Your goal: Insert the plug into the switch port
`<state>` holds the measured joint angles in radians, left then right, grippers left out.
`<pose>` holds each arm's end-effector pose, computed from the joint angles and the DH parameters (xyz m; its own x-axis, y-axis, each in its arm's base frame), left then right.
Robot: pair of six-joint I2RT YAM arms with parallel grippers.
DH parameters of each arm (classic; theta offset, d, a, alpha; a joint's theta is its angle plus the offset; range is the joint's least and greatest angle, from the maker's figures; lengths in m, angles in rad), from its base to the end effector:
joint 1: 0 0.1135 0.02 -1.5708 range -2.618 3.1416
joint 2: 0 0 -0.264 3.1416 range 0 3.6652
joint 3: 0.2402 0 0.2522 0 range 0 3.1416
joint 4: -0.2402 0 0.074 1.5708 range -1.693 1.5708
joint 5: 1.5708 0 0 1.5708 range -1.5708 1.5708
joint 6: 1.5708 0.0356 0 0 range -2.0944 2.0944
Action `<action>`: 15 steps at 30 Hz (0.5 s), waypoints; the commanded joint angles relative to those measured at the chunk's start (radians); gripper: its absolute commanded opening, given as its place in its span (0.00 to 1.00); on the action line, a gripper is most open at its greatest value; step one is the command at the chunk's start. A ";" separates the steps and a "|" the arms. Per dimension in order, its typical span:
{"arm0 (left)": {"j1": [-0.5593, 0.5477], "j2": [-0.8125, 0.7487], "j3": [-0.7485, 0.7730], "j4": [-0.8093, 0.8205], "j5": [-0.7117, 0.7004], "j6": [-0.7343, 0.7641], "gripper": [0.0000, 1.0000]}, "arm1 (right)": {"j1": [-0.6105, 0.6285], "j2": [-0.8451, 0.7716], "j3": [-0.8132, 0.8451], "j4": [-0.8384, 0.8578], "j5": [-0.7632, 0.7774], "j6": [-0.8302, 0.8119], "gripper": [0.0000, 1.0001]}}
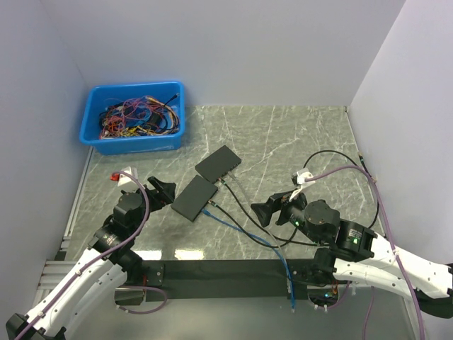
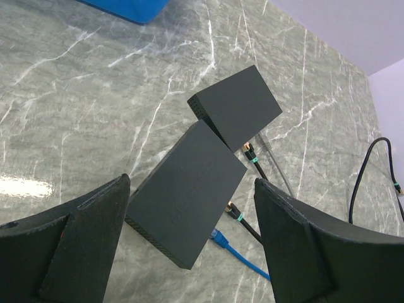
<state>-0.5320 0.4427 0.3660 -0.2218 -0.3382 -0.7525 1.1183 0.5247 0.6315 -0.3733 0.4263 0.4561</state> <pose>0.1207 -0.0573 0.2360 -0.3253 -0.5567 -0.7644 -0.0234 0.8128 -0.5820 0.0707 0.1117 0.3035 -0.3872 0.1207 -0.9140 -0.5279 0.7838 0.3271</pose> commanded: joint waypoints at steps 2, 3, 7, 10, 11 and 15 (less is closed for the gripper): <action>-0.005 0.004 0.001 0.030 0.002 0.013 0.85 | -0.005 -0.002 -0.003 0.037 -0.001 0.001 1.00; -0.003 0.002 -0.001 0.032 0.002 0.013 0.85 | -0.005 0.000 -0.001 0.039 -0.003 0.001 1.00; -0.005 -0.001 -0.001 0.030 0.001 0.012 0.85 | -0.003 0.008 -0.001 0.039 -0.006 0.001 1.00; -0.005 0.001 -0.001 0.032 0.002 0.013 0.85 | -0.005 0.012 -0.003 0.040 -0.009 0.001 1.00; -0.005 0.001 -0.001 0.030 0.002 0.013 0.85 | -0.003 0.012 -0.003 0.040 -0.009 0.001 1.00; -0.005 0.001 -0.001 0.032 0.002 0.013 0.85 | -0.005 0.012 -0.001 0.040 -0.012 0.000 1.00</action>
<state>-0.5320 0.4427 0.3660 -0.2218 -0.3382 -0.7525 1.1183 0.5350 0.6315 -0.3668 0.4164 0.4557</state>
